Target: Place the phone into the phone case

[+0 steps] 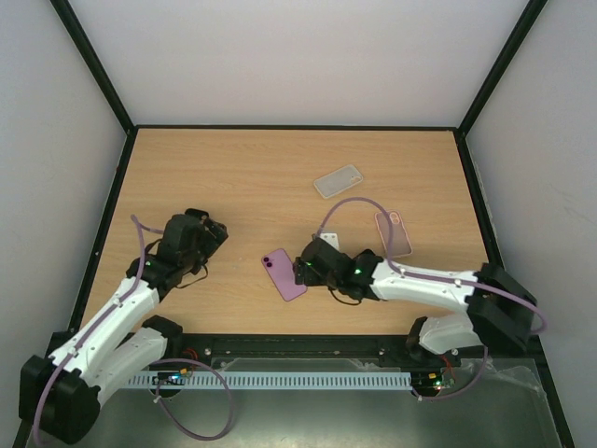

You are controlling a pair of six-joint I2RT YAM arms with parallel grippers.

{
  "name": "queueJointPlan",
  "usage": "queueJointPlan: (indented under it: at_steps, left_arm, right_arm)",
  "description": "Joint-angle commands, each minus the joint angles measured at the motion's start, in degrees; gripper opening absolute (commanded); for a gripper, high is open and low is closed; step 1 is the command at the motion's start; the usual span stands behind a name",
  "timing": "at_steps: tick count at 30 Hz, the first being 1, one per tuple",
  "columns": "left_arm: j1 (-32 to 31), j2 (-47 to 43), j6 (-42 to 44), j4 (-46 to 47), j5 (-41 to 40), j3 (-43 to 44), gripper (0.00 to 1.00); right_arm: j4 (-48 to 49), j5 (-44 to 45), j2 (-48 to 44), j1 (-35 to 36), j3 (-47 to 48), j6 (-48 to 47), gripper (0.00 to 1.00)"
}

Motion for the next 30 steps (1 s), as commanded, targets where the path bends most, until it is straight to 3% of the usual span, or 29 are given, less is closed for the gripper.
queueJointPlan:
  at_steps: [1, 10, 19, 30]
  left_arm:
    - [0.7, -3.2, 0.7, -2.9, 2.4, -1.8, 0.99]
    - [0.8, -2.2, 2.2, 1.2, 9.5, -6.5, 0.99]
    - [0.8, -0.7, 5.8, 2.6, 14.9, -7.4, 0.99]
    - [0.6, 0.6, 7.1, 8.6, 19.5, -9.9, 0.98]
  right_arm:
    - [-3.4, 6.4, 7.3, 2.8, 6.7, -3.5, 0.89]
    - [-4.0, 5.7, 19.0, 7.3, 13.3, -7.9, 0.89]
    - [-5.1, 6.0, 22.4, 7.7, 12.6, -9.3, 0.94]
    - [-5.3, 6.1, 25.7, 9.3, 13.7, -11.0, 0.9]
